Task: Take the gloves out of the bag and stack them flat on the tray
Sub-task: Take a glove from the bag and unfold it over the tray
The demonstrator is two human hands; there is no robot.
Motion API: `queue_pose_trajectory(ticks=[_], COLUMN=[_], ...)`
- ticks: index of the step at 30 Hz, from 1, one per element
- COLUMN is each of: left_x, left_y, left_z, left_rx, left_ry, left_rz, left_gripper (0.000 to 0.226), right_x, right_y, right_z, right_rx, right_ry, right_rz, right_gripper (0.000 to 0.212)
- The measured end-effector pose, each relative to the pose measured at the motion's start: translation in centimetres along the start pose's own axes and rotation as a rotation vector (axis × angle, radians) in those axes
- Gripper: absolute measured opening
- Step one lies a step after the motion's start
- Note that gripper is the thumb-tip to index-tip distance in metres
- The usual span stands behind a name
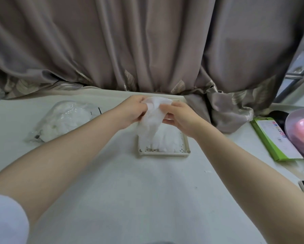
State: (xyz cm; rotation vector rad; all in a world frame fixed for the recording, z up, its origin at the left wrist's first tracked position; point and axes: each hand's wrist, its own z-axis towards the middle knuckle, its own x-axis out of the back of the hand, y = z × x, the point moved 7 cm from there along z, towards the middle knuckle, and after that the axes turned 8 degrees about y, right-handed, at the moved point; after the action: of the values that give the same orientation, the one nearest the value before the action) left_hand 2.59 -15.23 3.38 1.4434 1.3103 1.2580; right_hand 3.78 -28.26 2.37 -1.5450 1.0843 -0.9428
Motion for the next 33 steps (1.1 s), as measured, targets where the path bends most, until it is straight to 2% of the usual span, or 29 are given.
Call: queue_pose_trajectory(ticks=[1, 4, 6, 8, 9, 12, 15, 19, 22, 25, 28, 31, 33], left_x=[0.0, -0.8, -1.3, -2.3, -2.8, -4.1, -4.2, -3.1, -2.2, -3.2, -4.7, -4.7, -4.3], left_y=[-0.6, -2.3, -2.9, -3.3, -3.3, -2.7, -1.9, -2.1, -3.0, -3.4, -3.7, -4.6, -5.5], left_z=[-0.1, -0.6, -0.6, -0.5, -0.6, -0.6, 0.5, 1.7, 2.0, 2.0, 2.1, 3.4, 4.4], left_rx=[0.087, 0.331, 0.376, 0.355, 0.344, 0.288, 0.198, 0.180, 0.261, 0.301, 0.201, 0.094, 0.096], left_ry=[0.007, -0.054, -0.125, -0.209, -0.239, -0.234, -0.109, 0.093, 0.185, 0.036, -0.090, -0.061, -0.046], left_rz=[-0.086, -0.366, -0.344, -0.203, -0.144, -0.099, -0.073, -0.104, -0.244, -0.397, -0.308, -0.211, -0.166], left_gripper=[0.013, 0.033, 0.054, 0.062, 0.058, 0.028, 0.005, 0.017, 0.021, 0.023, 0.023, 0.004, 0.011], right_x=[0.2, 1.5, 2.3, 2.7, 2.9, 3.4, 4.3, 5.1, 5.0, 4.3, 4.5, 4.7, 5.0], right_y=[-0.1, 0.1, 0.6, 0.8, 0.9, 1.2, 1.3, 1.4, 2.4, 3.6, 4.7, 5.7, 6.8], right_z=[-0.1, -0.1, -0.1, -0.1, 0.0, 0.3, 0.8, 1.0, 1.1, 1.1, 1.4, 2.4, 3.7], right_rx=[-0.009, -0.076, -0.137, -0.178, -0.192, -0.194, -0.165, -0.192, -0.260, -0.341, -0.398, -0.450, -0.450], right_ry=[0.010, 0.064, 0.094, 0.133, 0.159, 0.226, 0.260, 0.270, 0.255, 0.202, 0.199, 0.166, 0.177], right_rz=[0.065, 0.195, 0.212, 0.206, 0.207, 0.184, 0.130, 0.256, 0.386, 0.456, 0.556, 0.571, 0.470], right_gripper=[0.011, 0.014, 0.013, 0.015, 0.015, 0.016, 0.022, 0.022, 0.026, 0.027, 0.027, 0.030, 0.033])
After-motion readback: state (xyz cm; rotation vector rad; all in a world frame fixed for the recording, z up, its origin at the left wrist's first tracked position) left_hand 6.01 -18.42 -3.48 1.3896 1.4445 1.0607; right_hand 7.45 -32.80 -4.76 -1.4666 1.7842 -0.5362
